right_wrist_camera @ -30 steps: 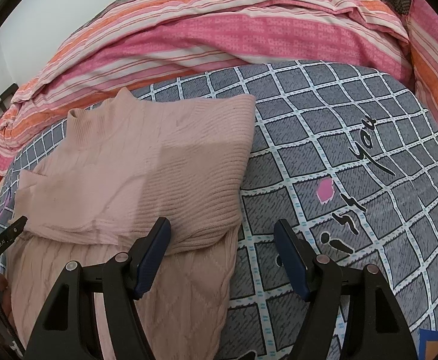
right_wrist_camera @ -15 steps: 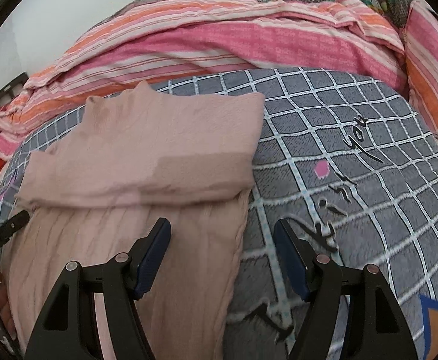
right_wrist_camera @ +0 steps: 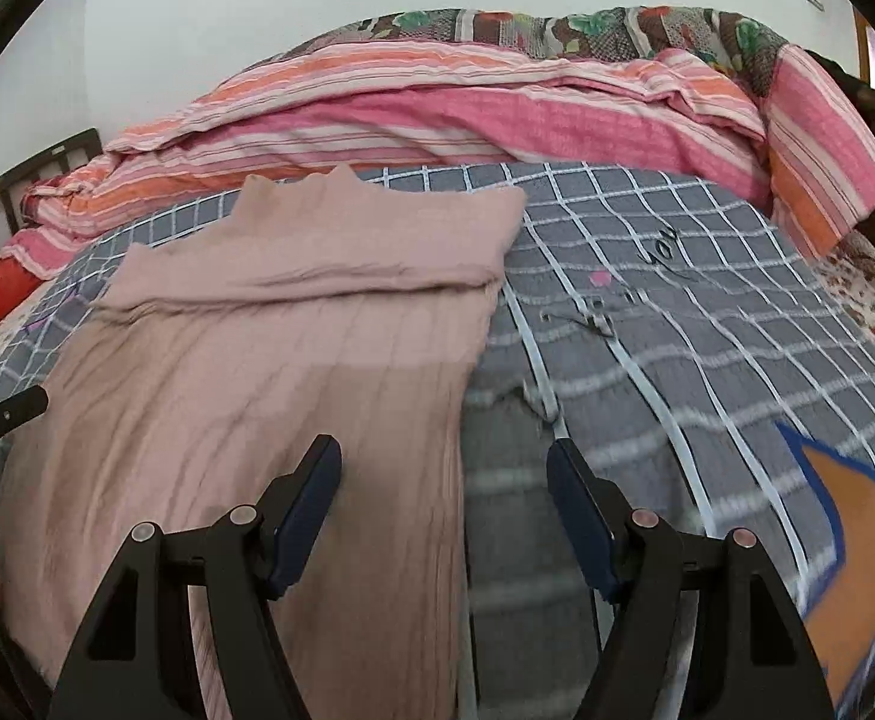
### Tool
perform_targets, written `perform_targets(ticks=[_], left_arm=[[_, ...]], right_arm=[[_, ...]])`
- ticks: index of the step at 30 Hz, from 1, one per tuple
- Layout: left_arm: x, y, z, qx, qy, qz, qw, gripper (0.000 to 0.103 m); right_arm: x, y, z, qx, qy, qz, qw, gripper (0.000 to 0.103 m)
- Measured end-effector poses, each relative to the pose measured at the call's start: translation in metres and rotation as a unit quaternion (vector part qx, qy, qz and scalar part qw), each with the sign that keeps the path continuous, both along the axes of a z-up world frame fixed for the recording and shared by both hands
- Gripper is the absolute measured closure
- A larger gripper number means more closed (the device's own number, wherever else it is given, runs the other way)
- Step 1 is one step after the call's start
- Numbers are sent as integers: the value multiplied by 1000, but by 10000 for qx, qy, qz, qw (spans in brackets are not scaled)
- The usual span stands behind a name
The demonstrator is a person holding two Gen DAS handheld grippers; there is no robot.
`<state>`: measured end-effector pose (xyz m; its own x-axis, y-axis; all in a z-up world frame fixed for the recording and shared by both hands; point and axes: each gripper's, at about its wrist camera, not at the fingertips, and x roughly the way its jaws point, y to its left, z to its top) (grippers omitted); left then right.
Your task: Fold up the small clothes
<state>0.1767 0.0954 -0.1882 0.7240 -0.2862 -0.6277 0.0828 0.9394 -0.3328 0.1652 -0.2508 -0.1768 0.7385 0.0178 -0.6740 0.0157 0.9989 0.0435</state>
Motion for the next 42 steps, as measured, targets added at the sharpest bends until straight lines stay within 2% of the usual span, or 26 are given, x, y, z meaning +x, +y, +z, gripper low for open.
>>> perform_targets(ticks=[2,5,7,9,12,15,19,24,29,33,39,42], left_arm=[[-14,4,-3,-133,55,-148,9998,28],[-44,5,-4,-124,13,-359,9993,29],[-59,9,-7,-322,57,-471,9984,29],[-73,16,-14,-514,181,-469,9974,30],[-85,16,-19,-576,267,-501,9967,34],[-88,13,-24,-506,419,-449,9968,37],[-90,14,-31,-640,596,-413,9953,45],[-87,14,-33,-831,618,-447,9936,46],[-85,15,-37,-1042,689,-428,9912,54],[-94,16,-40,-1239,702,-517,9885,55],[-100,12,-41,-1289,709,-576,9874,61],[-100,8,-43,-1302,775,-596,9867,74]], right_arm=[[-17,-2,0,55,-3,13,10000,33],[-38,-1,-2,-11,116,96,9999,33],[-51,-3,-6,51,245,154,9996,33],[-62,-5,-8,103,277,195,9994,33],[-76,-6,-11,189,365,251,9988,37],[-85,-4,-14,335,481,312,9978,46],[-97,3,-21,376,601,471,9964,55],[-100,3,-27,497,651,484,9955,55],[-98,-1,-28,692,693,473,9941,55],[-101,-2,-29,793,742,496,9928,56],[-106,3,-32,798,776,535,9923,57],[-107,6,-32,735,773,545,9928,60]])
